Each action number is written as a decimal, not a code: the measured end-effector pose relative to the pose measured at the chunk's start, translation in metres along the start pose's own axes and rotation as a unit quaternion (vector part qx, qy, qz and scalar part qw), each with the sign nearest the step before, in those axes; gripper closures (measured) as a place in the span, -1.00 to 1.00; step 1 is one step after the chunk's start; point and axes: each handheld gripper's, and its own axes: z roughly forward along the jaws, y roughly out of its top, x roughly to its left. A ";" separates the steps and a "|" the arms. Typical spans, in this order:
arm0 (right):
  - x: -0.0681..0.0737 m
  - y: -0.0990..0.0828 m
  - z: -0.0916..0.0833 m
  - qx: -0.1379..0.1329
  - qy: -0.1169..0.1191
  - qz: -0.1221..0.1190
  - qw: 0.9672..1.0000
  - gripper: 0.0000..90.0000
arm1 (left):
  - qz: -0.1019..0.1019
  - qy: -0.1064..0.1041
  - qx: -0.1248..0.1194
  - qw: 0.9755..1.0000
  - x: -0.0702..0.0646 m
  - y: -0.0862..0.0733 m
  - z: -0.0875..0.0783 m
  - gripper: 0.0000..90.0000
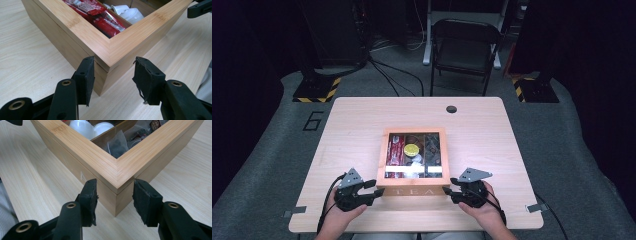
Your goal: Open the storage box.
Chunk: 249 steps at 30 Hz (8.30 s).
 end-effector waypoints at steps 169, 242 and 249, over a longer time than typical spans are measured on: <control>-0.034 0.105 -0.034 -0.068 0.002 0.014 0.998 0.37 | -0.025 0.018 -0.067 0.997 0.033 0.117 -0.035 0.34; -0.084 0.164 0.008 -0.078 -0.087 0.000 0.993 0.21 | -0.022 0.101 -0.095 0.990 0.071 0.171 0.009 0.35; -0.087 0.163 0.019 -0.072 -0.096 0.003 0.993 0.21 | -0.029 0.096 -0.095 0.990 0.076 0.176 0.011 0.36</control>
